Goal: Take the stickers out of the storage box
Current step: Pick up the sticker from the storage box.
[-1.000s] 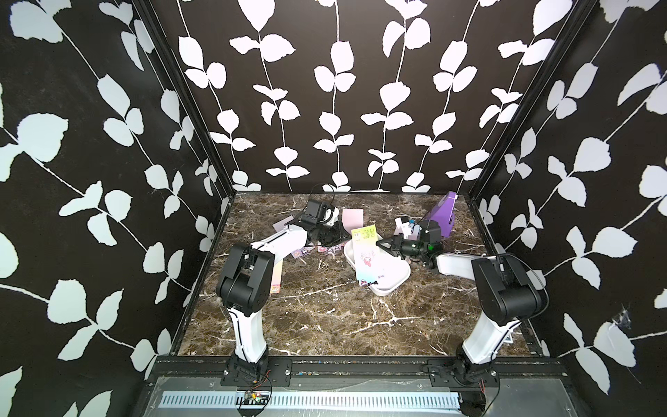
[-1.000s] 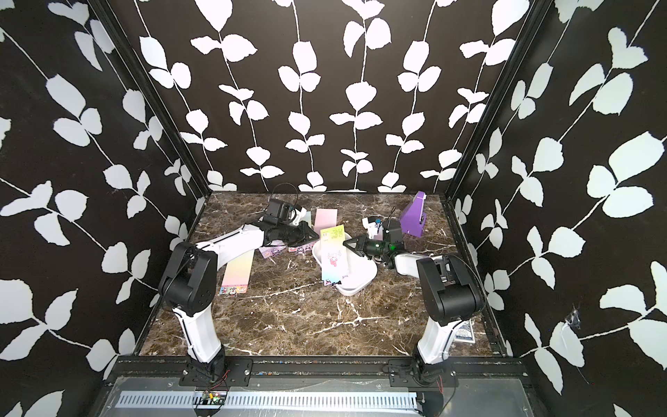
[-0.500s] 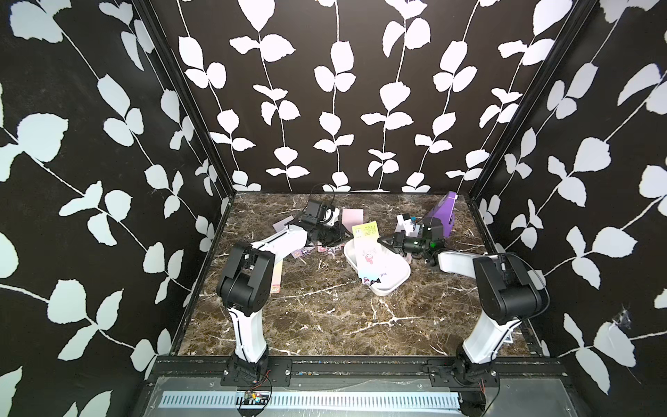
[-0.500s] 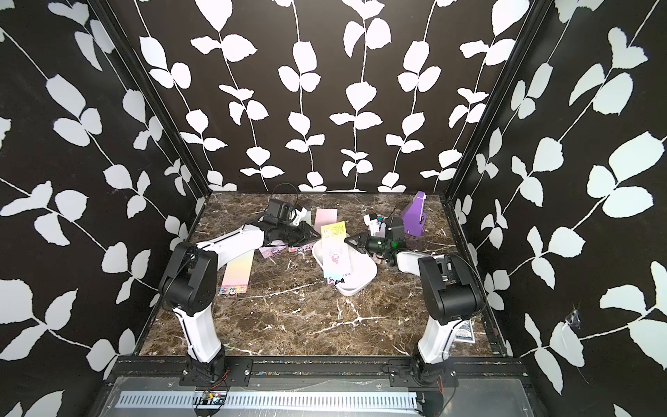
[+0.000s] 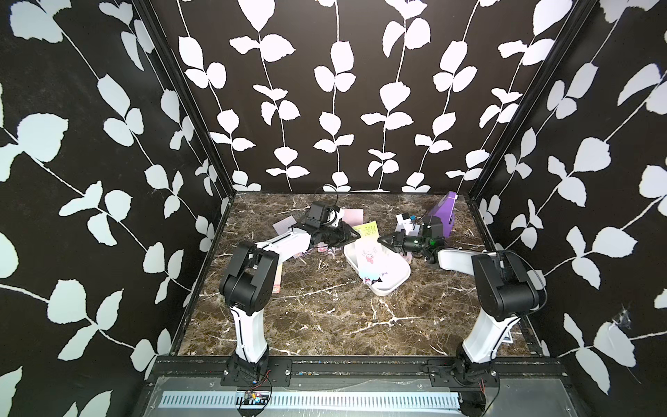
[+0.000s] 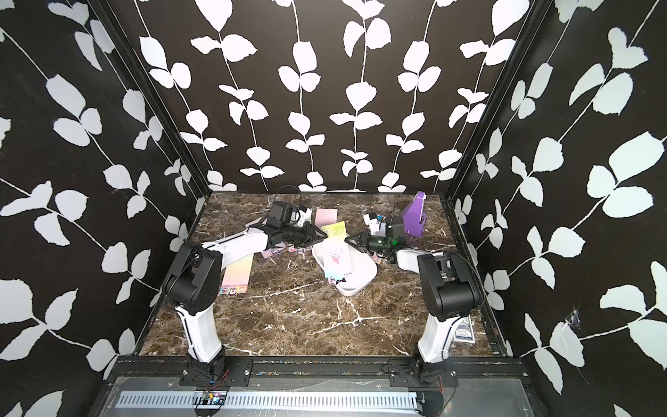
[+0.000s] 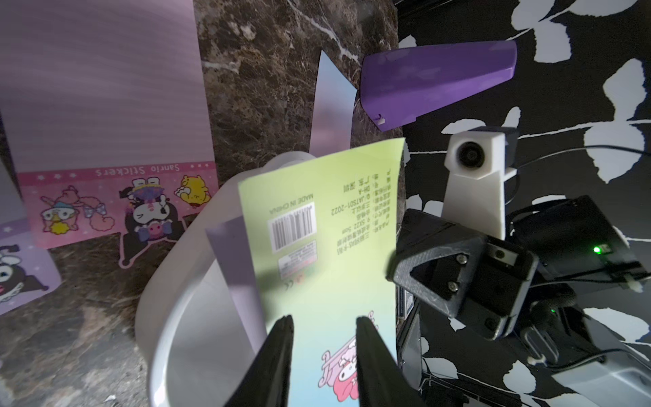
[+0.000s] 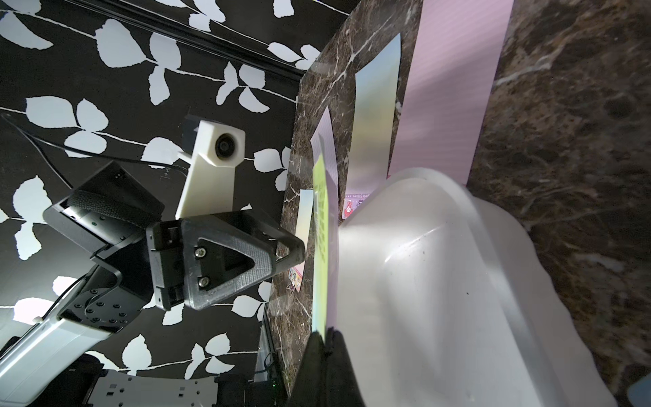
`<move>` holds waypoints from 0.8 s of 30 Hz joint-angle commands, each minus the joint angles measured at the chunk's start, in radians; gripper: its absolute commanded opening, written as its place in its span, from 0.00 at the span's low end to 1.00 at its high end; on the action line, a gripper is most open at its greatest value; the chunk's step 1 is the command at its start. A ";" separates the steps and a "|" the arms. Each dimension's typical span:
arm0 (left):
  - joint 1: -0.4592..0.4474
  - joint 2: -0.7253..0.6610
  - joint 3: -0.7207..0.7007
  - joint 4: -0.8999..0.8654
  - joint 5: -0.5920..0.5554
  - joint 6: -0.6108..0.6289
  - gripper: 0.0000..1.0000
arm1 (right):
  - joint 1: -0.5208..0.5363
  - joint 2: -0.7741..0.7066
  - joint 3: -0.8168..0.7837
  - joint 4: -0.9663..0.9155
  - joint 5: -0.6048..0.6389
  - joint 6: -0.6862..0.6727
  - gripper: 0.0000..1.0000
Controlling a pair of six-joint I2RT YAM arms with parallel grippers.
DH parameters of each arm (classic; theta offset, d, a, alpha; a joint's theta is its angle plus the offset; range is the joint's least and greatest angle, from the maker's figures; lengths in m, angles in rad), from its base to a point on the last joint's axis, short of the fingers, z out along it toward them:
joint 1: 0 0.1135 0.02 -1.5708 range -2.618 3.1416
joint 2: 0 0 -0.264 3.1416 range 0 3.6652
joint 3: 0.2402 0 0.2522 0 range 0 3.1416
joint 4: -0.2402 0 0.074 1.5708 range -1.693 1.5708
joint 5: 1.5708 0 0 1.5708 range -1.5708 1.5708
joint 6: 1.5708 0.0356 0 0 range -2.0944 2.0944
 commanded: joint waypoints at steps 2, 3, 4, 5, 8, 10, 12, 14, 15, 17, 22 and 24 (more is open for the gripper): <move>-0.001 0.001 -0.007 0.014 0.014 0.006 0.36 | -0.007 0.012 0.038 0.020 -0.024 -0.015 0.00; -0.001 -0.002 -0.002 -0.005 0.007 0.018 0.36 | -0.007 0.013 0.037 0.021 -0.024 -0.014 0.00; -0.001 -0.006 0.004 -0.029 -0.008 0.032 0.36 | -0.010 0.015 0.037 0.022 -0.025 -0.013 0.00; -0.001 -0.011 0.008 -0.052 -0.023 0.046 0.37 | -0.009 0.016 0.036 0.028 -0.025 -0.009 0.00; -0.002 -0.006 0.004 -0.050 -0.026 0.043 0.38 | -0.009 0.021 0.034 0.035 -0.027 -0.005 0.00; -0.002 0.005 0.004 -0.048 -0.022 0.041 0.38 | -0.010 0.023 0.033 0.045 -0.026 0.001 0.00; -0.002 0.010 0.000 -0.045 -0.024 0.041 0.38 | -0.010 0.026 0.034 0.054 -0.027 0.008 0.00; -0.002 0.010 -0.009 -0.027 -0.024 0.031 0.38 | -0.010 0.026 0.033 0.057 -0.028 0.011 0.00; -0.003 0.011 -0.009 -0.022 -0.022 0.028 0.38 | -0.009 0.026 0.034 0.055 -0.028 0.010 0.00; -0.005 0.020 -0.003 -0.026 -0.021 0.029 0.38 | -0.010 0.027 0.034 0.054 -0.030 0.009 0.00; -0.005 0.034 0.000 -0.027 -0.021 0.031 0.38 | -0.009 0.027 0.033 0.058 -0.032 0.012 0.00; -0.007 0.038 -0.002 -0.014 -0.015 0.022 0.38 | -0.009 0.027 0.033 0.058 -0.032 0.013 0.00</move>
